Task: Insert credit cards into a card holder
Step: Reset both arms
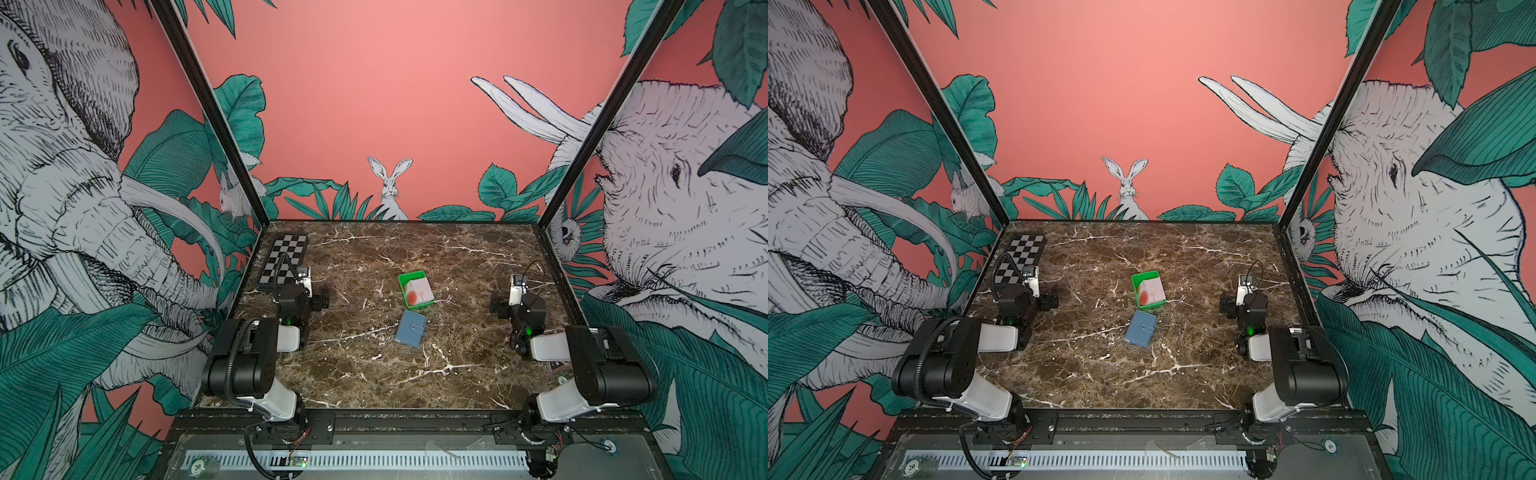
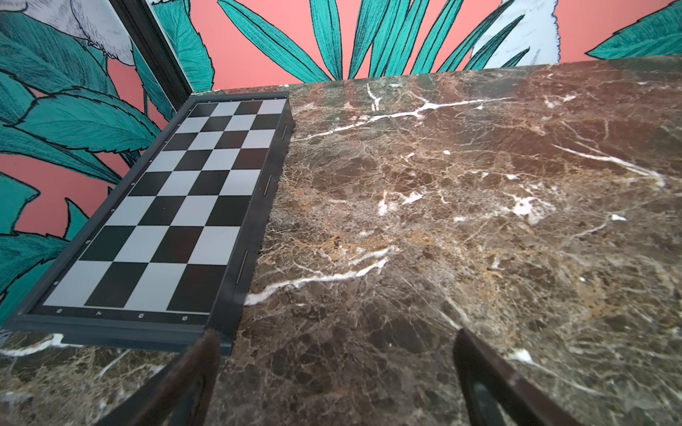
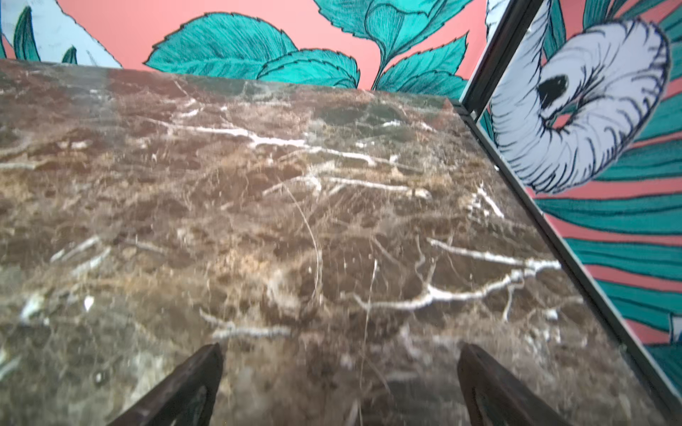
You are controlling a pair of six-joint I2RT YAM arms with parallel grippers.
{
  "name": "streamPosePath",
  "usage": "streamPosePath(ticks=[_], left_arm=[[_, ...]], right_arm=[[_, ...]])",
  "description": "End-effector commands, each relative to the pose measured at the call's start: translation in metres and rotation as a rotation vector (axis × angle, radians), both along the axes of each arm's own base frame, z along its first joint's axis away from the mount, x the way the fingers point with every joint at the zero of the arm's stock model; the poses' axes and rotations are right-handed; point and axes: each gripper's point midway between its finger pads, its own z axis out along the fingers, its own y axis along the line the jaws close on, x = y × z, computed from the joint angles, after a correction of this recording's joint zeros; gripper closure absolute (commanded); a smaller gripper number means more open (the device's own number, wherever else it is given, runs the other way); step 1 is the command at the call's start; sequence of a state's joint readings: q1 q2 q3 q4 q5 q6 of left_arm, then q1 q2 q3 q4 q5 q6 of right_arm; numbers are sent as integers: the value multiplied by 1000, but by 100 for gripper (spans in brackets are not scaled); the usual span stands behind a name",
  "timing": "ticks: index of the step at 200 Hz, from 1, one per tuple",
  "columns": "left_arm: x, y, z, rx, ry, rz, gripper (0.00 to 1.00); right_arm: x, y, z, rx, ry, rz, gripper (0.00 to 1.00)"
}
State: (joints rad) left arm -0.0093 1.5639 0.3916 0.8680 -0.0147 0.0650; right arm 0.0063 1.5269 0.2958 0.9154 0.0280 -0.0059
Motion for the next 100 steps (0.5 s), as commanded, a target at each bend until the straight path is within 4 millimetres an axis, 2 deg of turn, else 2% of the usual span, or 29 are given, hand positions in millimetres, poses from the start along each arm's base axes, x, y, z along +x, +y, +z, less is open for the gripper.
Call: streamPosePath(ticks=[1, 18, 100], left_arm=[[4, -1, 14, 9, -49, -12, 1], [4, -1, 13, 8, -47, -12, 1], [4, -1, 13, 10, -48, -14, 1]], right_arm=[[25, 4, 22, 1, -22, 21, 2], [26, 0, 23, -2, -29, -5, 2], [26, 2, 24, -5, -28, 9, 2]])
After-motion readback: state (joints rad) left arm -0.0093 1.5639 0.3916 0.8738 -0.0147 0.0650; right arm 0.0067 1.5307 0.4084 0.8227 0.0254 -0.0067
